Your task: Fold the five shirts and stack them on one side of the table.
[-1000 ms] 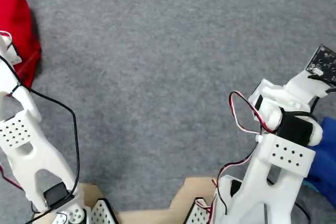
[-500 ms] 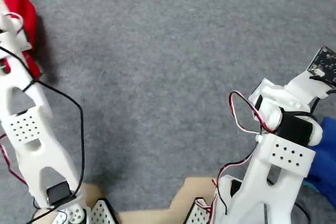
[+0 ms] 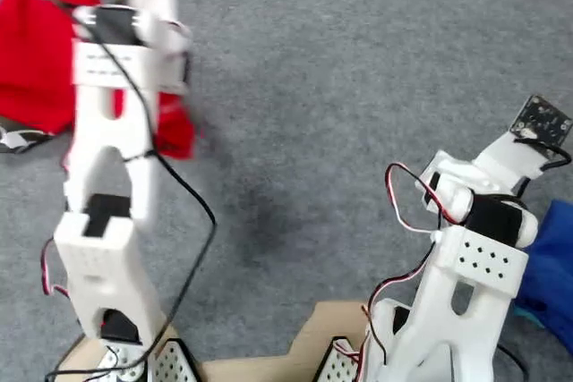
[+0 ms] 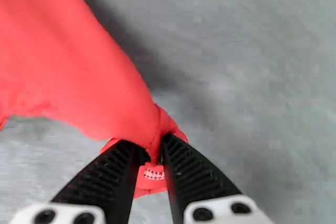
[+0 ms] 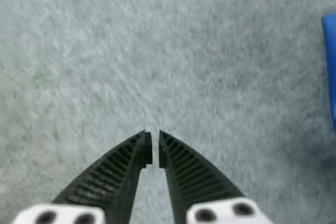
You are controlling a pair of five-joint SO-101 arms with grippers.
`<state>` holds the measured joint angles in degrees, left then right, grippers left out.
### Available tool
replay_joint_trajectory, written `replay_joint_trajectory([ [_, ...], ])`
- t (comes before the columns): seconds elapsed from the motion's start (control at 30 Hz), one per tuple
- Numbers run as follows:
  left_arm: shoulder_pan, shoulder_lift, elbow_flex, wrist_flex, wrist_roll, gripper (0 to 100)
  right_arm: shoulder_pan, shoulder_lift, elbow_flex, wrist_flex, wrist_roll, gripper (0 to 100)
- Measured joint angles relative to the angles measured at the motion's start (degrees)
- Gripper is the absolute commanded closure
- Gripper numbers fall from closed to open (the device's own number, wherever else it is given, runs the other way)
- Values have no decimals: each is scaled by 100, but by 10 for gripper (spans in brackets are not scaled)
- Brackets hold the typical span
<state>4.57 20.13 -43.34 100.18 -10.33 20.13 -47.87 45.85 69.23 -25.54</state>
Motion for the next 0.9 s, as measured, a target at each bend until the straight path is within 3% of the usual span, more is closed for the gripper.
replay_joint_trajectory([
  [0.57,3156,-2752,3613,0,26,981,193,26,185,-404,0,951],
  [0.9,5020,-4053,4580,0,176,981,607,26,308,-703,0,950],
])
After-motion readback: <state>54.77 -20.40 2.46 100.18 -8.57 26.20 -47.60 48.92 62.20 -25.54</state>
